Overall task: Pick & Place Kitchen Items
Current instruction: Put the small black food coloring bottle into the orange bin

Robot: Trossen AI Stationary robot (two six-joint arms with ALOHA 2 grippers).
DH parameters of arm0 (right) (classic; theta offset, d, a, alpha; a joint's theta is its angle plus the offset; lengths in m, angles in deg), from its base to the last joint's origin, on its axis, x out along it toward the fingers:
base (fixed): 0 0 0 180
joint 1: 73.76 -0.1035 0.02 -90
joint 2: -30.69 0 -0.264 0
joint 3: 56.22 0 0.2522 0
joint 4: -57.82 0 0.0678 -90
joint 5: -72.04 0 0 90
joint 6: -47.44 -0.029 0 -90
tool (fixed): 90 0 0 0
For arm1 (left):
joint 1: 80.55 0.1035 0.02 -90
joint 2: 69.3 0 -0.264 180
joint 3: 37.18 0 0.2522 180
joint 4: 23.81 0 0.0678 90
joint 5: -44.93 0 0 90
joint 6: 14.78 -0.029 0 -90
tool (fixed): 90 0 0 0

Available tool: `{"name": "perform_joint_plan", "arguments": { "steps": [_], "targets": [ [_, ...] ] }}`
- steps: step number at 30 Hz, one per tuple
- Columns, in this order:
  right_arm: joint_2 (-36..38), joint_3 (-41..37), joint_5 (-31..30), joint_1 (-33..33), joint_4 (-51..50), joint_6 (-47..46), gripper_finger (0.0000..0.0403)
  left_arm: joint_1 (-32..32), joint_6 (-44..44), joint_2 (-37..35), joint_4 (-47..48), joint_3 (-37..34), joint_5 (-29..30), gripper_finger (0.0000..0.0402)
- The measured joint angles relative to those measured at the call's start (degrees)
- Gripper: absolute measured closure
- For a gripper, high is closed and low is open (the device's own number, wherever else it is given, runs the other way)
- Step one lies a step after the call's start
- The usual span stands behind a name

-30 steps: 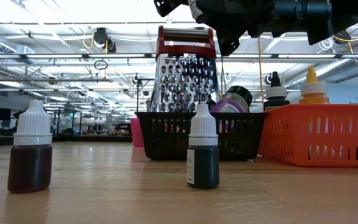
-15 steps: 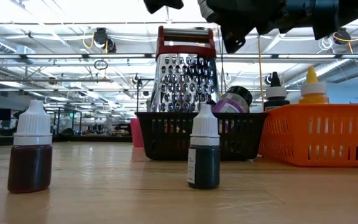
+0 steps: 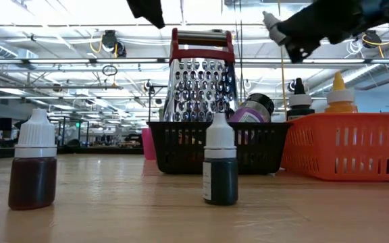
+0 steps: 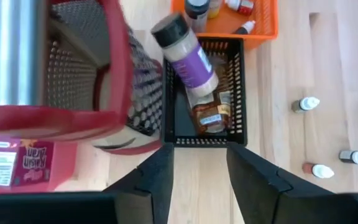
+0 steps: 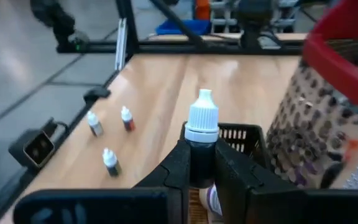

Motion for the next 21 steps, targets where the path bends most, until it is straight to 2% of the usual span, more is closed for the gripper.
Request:
{"name": "perform_joint_plan", "arguments": {
  "steps": [4, 10, 21],
  "targets": [
    [5.52, -4.96, -5.34, -2.13, 0.35, -4.08, 0.0363, -1.52, 0.51, -0.15, 0.61, 0.05, 2.02, 0.0264],
    [7.56, -11.31, -11.44, -5.56, 3.09, -9.88, 0.0363, -2.9, 0.69, -0.04, -0.41, 0.09, 4.35, 0.027],
    [7.62, -13.63, -11.64, -8.36, 6.44, -9.02, 0.0362, -2.76, 0.49, -0.06, -1.13, 0.09, 5.35, 0.027]
  ]
}}
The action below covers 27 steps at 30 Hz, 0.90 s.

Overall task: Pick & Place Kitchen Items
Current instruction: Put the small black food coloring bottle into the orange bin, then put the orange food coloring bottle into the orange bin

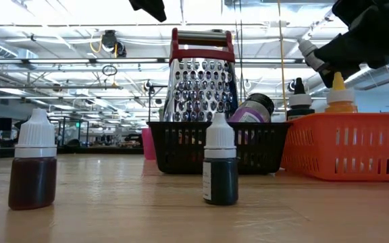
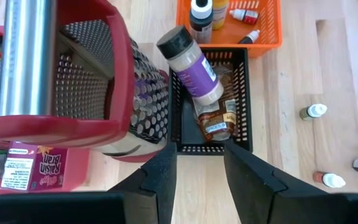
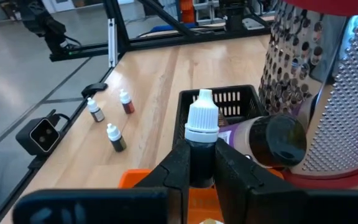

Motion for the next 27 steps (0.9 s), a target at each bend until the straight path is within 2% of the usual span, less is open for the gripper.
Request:
{"name": "perform_joint_plan", "arguments": {
  "steps": [5, 18, 27],
  "targets": [
    [0.0, 0.0, 0.14, 0.01, -0.39, 0.39, 0.0354, 0.0, -0.07, 0.02, -0.15, 0.0, 0.0, 0.027],
    [-0.02, 0.0, 0.15, 0.04, -0.37, 1.16, 0.0261, 0.0, -0.2, 0.02, -0.24, 0.0, -0.03, 0.027],
    [-0.02, 0.0, 0.18, 0.04, -0.35, 1.17, 0.0252, -0.25, 0.47, 0.02, -0.2, 0.0, -0.37, 0.027]
  ]
}}
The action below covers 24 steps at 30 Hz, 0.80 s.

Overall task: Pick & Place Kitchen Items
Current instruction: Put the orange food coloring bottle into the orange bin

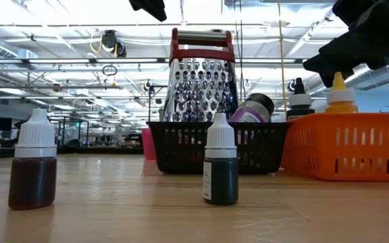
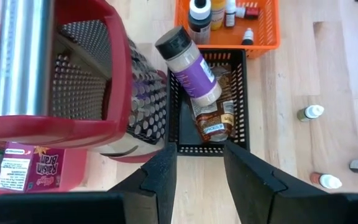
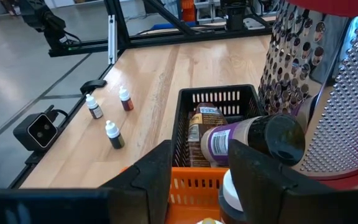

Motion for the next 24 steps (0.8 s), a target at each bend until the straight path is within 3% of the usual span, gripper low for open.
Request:
{"name": "perform_joint_plan", "arguments": {
  "steps": [6, 11, 18, 24],
  "targets": [
    [0.0, 0.0, 0.19, 0.0, 0.87, 0.0, 0.0253, -2.41, 0.36, 0.0, 0.35, -0.31, -3.4, 0.027],
    [-0.02, 0.0, 0.21, 0.0, 2.19, 0.01, 0.0252, -6.51, 1.02, 0.0, -1.11, -4.73, -6.45, 0.027],
    [-0.02, 0.02, 0.25, 0.0, 6.44, 2.85, 0.0252, -12.72, 3.51, 0.05, -12.03, -14.49, -6.71, 0.027],
    [-0.02, 0.02, 0.26, 0.0, 8.69, 4.09, 0.0255, -17.19, 6.28, 0.04, -26.92, -23.47, -6.71, 0.027]
  ]
}}
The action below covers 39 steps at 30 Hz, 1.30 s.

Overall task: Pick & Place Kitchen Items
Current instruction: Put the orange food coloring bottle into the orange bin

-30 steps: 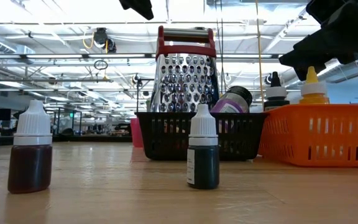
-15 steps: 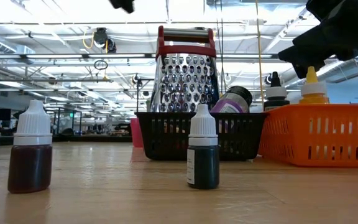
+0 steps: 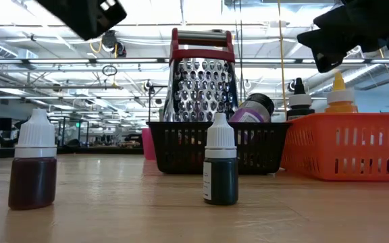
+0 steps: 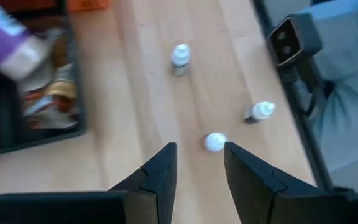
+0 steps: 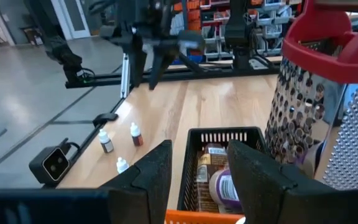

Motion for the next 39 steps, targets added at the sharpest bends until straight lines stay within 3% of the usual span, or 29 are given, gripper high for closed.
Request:
{"name": "perform_joint_plan", "arguments": {
  "steps": [13, 17, 24, 32, 39],
  "targets": [
    [0.0, 0.0, -0.02, 0.0, 1.34, 0.02, 0.0254, -5.0, 8.24, 0.0, -31.2, -18.8, 0.81, 0.027],
    [0.0, 0.0, -0.02, 0.0, 1.64, 0.02, 0.0256, -6.45, 9.09, 0.0, -37.37, -22.64, 4.89, 0.027],
    [0.0, 0.0, -0.07, 0.0, 1.69, 0.02, 0.0253, -7.76, 12.79, 1.26, -39.09, -24.66, 8.99, 0.027],
    [0.02, 0.0, -0.13, 0.0, 1.69, 0.02, 0.0256, -8.24, 12.78, 7.56, -46.95, -24.67, 5.5, 0.027],
    [0.02, 0.0, -0.15, 0.0, 1.69, 0.02, 0.0256, -7.72, 13.14, 11.95, -49.68, -24.68, 7.84, 0.027]
  ]
}}
